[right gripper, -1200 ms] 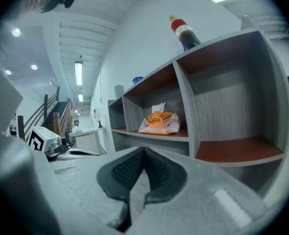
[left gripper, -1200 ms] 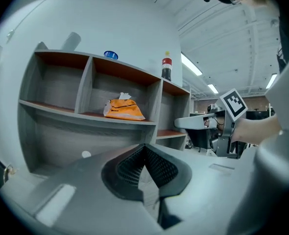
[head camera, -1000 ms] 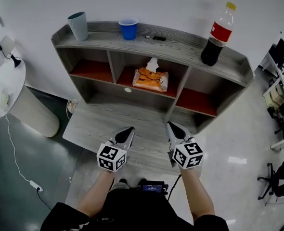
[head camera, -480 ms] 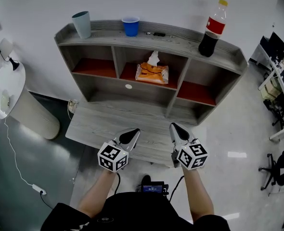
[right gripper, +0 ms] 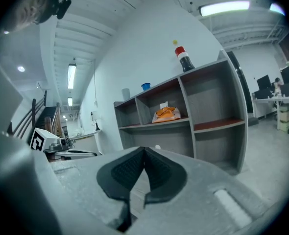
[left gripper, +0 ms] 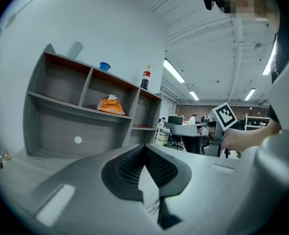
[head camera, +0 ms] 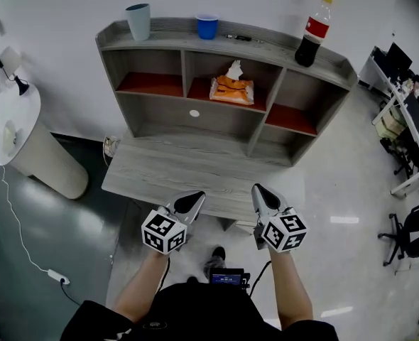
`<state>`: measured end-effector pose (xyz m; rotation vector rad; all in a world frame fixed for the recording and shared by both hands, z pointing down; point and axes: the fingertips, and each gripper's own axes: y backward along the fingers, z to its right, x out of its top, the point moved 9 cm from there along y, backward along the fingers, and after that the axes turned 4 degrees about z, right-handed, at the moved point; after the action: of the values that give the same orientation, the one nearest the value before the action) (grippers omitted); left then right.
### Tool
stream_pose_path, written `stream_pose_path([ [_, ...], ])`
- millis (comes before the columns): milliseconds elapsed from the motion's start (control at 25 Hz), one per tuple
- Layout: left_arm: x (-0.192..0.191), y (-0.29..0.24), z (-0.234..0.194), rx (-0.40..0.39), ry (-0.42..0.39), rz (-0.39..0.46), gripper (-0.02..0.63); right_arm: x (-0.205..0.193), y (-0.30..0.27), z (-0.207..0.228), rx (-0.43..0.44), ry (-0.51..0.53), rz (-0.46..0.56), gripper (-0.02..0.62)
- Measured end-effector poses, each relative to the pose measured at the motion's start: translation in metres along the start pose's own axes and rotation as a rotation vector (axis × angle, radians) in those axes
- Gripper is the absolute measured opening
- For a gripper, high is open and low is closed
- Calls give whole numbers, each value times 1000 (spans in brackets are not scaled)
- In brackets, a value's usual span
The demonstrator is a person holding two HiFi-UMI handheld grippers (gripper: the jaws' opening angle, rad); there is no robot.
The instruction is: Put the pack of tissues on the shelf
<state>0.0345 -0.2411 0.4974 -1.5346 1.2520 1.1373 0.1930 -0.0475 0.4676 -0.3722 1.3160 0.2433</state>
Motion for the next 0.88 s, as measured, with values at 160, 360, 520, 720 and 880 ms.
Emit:
stream_pose_path([
  [160,-8,27,9,-18,12,-6,5,-13,26,-27,-20,21,-11,5],
  [360,-16,49,22,-58,17,-29,4,-24,54,-54,-42,55,-33,5],
  [520,-19,57,33,-85,19,-31,4,-30,70,-63,-47,68,-50,5],
  [720,-26,65,43,-107,22,-42,4,-34,81,-63,-50,58,-56,5],
  [880,-29,68,50,-89,27,-47,4,-34,94,-62,-40,57,-58,5],
])
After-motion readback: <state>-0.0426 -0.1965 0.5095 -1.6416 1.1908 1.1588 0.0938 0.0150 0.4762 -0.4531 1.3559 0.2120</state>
